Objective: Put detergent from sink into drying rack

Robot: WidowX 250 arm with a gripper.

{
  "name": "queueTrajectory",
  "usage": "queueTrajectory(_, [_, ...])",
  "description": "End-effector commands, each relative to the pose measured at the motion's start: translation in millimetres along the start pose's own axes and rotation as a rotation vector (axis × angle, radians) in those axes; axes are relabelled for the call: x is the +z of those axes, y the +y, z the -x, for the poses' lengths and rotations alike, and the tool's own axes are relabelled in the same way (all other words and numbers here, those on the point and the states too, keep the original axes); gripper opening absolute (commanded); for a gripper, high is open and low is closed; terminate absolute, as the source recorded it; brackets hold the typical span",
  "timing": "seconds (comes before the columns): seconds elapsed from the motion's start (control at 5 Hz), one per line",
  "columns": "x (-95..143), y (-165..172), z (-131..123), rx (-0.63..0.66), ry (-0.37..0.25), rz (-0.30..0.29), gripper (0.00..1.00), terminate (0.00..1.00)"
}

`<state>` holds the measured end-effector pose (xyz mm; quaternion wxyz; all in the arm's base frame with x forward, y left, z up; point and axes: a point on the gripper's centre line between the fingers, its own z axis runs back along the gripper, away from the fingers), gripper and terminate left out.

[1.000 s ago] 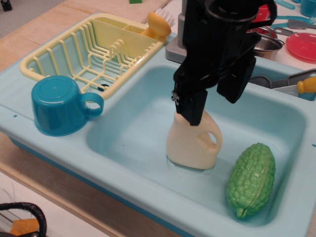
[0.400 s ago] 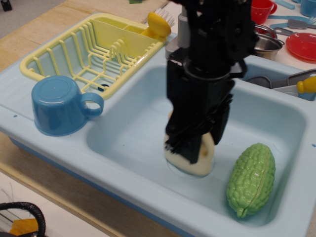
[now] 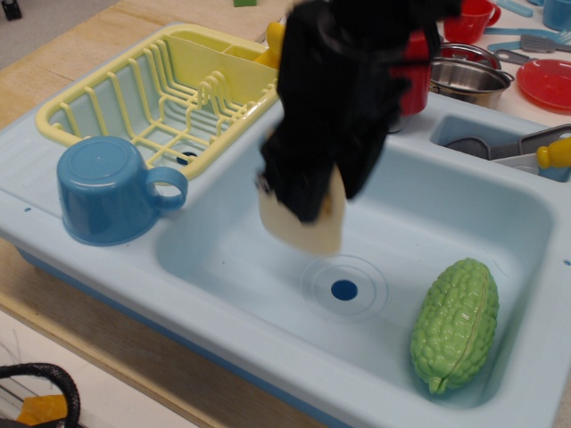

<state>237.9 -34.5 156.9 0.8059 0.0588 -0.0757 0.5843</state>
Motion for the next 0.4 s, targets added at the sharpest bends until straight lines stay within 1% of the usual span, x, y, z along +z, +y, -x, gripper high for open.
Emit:
queueTrajectory(0.0, [39.0,2.0,-64.6,-0.014,-0.075,0.063,0.0,0.0])
queueTrajectory(0.2, [44.1,9.6,-102.6,-0.048,-0.077,0.091,0.0,0.0])
